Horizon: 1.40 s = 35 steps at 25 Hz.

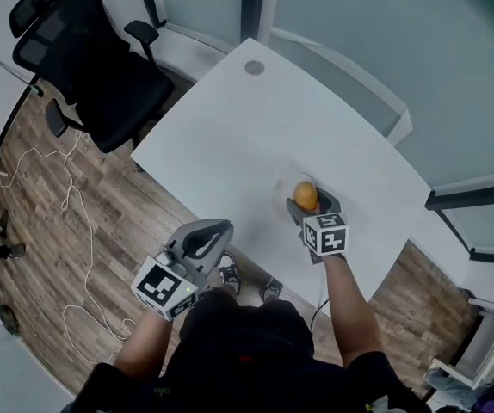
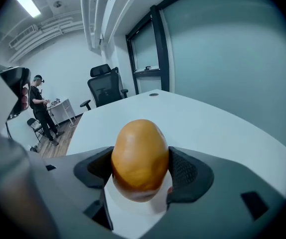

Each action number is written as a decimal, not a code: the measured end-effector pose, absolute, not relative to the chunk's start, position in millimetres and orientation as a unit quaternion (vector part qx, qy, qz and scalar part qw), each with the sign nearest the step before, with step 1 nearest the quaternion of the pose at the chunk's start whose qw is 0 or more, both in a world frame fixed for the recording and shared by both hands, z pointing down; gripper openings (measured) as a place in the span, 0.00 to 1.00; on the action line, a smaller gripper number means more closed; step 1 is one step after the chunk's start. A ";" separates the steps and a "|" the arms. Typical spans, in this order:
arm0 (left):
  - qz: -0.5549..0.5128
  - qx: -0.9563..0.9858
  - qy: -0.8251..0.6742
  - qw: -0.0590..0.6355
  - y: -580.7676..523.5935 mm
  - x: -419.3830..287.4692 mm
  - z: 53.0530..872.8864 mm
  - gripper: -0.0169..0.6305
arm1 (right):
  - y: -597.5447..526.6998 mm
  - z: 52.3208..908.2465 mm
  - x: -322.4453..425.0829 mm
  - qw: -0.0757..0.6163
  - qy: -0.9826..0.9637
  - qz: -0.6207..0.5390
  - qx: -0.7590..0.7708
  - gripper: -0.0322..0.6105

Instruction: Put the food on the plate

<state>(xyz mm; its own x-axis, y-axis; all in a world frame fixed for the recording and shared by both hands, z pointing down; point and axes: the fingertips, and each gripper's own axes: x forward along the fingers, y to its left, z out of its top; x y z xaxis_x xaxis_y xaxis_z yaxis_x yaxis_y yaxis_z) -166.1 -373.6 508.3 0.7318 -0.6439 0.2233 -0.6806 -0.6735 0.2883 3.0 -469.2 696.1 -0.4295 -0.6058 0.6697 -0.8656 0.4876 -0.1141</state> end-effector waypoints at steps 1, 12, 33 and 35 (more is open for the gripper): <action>0.055 0.911 -0.366 0.181 -373.0 -166.5 510.8 0.08 | -471.9 702.6 2.5 0.293 -0.813 0.229 0.449 0.59; 0.056 0.898 -0.392 0.193 -369.5 -170.8 511.7 0.08 | -482.0 730.4 -6.9 0.342 -0.803 0.233 0.430 0.59; 0.019 0.925 -0.368 0.091 -361.1 -114.1 423.1 0.08 | -378.2 447.3 69.0 0.033 -0.862 0.037 0.505 0.11; 0.018 0.928 -0.366 0.073 -360.4 -107.4 409.6 0.08 | -369.5 426.7 76.1 0.018 -0.861 0.024 0.508 0.10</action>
